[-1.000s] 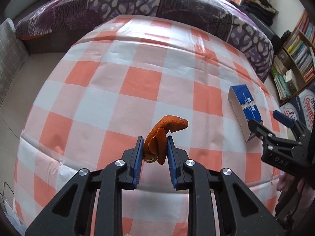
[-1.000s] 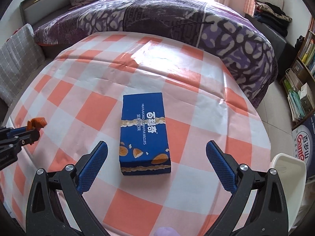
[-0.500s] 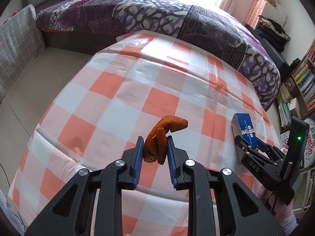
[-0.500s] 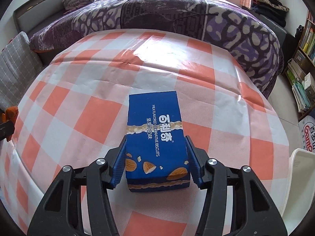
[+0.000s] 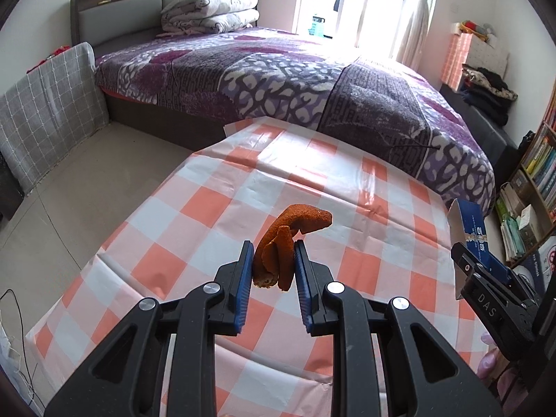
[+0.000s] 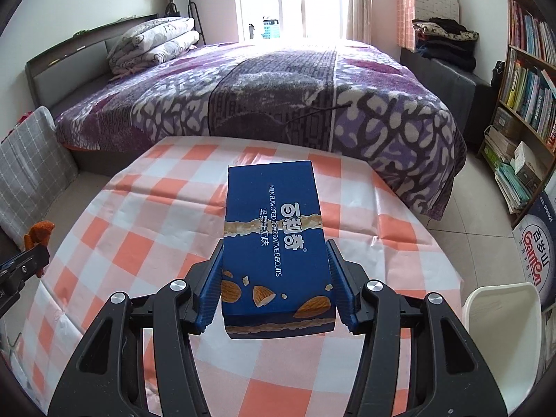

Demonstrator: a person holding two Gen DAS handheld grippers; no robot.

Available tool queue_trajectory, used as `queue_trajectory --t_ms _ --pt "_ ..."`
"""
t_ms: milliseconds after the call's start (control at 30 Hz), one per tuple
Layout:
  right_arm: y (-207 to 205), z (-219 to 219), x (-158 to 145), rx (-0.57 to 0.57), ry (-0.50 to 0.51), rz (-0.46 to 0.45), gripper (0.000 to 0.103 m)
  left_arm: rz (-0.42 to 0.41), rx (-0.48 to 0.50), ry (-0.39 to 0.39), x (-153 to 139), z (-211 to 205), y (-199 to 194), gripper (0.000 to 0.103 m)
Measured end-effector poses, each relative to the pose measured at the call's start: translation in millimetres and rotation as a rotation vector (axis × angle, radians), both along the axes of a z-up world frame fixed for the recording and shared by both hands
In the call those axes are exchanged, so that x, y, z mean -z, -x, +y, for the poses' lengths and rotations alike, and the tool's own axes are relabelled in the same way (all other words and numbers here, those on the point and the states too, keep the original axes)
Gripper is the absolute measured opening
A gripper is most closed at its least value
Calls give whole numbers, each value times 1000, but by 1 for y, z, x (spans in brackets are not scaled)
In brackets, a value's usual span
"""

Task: Collect trash
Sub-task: 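Carry biscuit box with right while left carries orange peel to white bin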

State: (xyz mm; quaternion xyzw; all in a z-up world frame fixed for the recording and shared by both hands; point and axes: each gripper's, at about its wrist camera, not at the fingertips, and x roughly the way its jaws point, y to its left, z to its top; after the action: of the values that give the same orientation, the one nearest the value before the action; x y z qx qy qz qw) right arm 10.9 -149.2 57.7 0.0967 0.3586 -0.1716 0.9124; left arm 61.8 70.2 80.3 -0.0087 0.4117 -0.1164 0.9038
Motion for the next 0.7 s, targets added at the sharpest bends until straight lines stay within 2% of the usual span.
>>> queue_trajectory --t_ms 333,700 --pt "39 -11 -35 51 22 -74 52 -68 -23 5 -15 -18 24 24" --pt "75 -33 -35 111 24 -103 52 -93 25 -23 -15 -53 47 24"
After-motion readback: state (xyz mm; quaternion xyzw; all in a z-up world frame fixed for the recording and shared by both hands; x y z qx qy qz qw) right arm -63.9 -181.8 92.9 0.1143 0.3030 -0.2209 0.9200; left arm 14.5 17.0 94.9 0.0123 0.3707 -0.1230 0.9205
